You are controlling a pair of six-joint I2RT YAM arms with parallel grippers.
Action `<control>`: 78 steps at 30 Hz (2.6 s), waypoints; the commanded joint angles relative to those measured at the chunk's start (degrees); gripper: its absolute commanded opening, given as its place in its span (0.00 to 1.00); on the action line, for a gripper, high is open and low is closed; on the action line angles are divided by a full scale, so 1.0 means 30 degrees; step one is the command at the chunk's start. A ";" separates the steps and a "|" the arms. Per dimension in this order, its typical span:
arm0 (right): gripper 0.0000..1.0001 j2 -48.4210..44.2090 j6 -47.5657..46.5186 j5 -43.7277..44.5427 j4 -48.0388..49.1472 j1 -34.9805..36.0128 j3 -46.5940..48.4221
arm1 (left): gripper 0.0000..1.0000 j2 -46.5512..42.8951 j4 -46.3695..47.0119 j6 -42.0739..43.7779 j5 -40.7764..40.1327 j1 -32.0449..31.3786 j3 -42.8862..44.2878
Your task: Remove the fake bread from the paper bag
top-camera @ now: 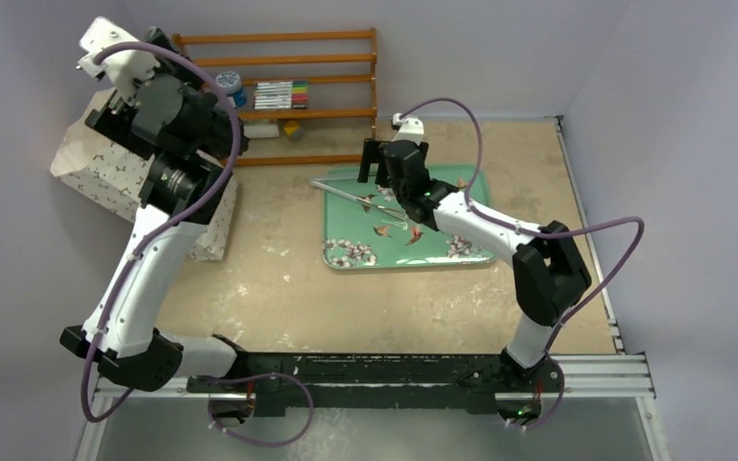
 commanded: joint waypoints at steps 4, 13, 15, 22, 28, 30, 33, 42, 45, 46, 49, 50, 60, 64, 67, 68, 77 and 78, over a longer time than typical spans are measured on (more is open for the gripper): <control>1.00 -0.0148 -0.0907 -0.0192 0.1204 0.1213 0.0618 | 1.00 -0.1800 0.3287 -0.0433 -0.5291 0.0751 -0.2169; 1.00 -0.1247 -0.1411 0.0848 0.0461 0.3182 -0.0229 | 0.95 -0.2779 0.7134 0.0172 -0.5983 0.3139 -0.5526; 1.00 -0.1299 -0.1247 0.1170 0.0446 0.3541 -0.0358 | 0.94 -0.2119 0.4007 -0.2442 -0.4593 0.3222 -0.4127; 1.00 -0.0509 -0.0979 0.2684 -0.0765 0.4618 0.0814 | 0.90 0.0254 -0.4166 -0.9137 1.0199 0.5772 0.0512; 1.00 -0.0303 -0.1386 0.3102 -0.0958 0.4669 0.1347 | 0.91 0.1555 -0.5572 -1.1533 1.1437 0.7669 0.1388; 1.00 -0.0041 -0.1545 0.3142 -0.1196 0.4678 0.1669 | 0.92 0.1971 -0.7430 -1.5233 1.3584 0.9606 0.1604; 1.00 -0.0093 -0.1569 0.3153 -0.1299 0.4692 0.1611 | 0.92 0.1980 -0.8777 -1.9196 1.6211 1.2011 0.1096; 1.00 -0.0497 -0.1536 0.1901 0.0561 0.4934 0.0036 | 0.91 0.0886 -0.9722 -2.1861 1.5441 1.3991 0.0297; 1.00 -0.0560 -0.1535 0.1622 0.0907 0.5172 -0.0248 | 0.91 0.0779 -0.9476 -2.1248 1.5558 1.4213 0.0637; 1.00 -0.0560 -0.1442 0.1609 0.0960 0.5263 -0.0294 | 0.90 0.0685 -0.9130 -2.0703 1.5634 1.4236 0.0653; 1.00 -0.0711 -0.1094 0.1553 0.1496 0.5477 -0.0635 | 0.89 0.0638 -0.8260 -1.8922 1.6059 1.4234 0.0583; 1.00 -0.0824 -0.0933 0.1476 0.1755 0.5528 -0.0768 | 0.88 0.0808 -0.8330 -1.8355 1.6209 1.4213 0.0837; 1.00 -0.1417 -0.0208 0.1697 0.2792 0.6633 -0.1275 | 0.87 0.3628 -1.1172 -1.4434 1.7083 1.4239 0.4502; 1.00 -0.1424 0.0246 0.1908 0.2198 0.6670 -0.1401 | 0.87 0.4418 -1.2273 -1.3420 1.7465 1.4230 0.4802; 1.00 -0.1439 0.0587 0.2350 0.1760 0.6675 -0.1369 | 0.87 0.4323 -1.2355 -1.2632 1.7443 1.4232 0.4162; 1.00 -0.1439 0.0588 0.2437 0.1704 0.6674 -0.1351 | 0.87 0.4345 -1.2424 -1.2342 1.7507 1.4239 0.4049; 1.00 -0.1381 0.0967 0.2589 0.1560 0.6682 -0.1452 | 0.86 0.5235 -1.3873 -1.1300 1.8859 1.4224 0.4489; 1.00 -0.1358 0.1002 0.2580 0.1478 0.6675 -0.1453 | 0.86 0.5345 -1.4111 -1.1279 1.8907 1.4219 0.4614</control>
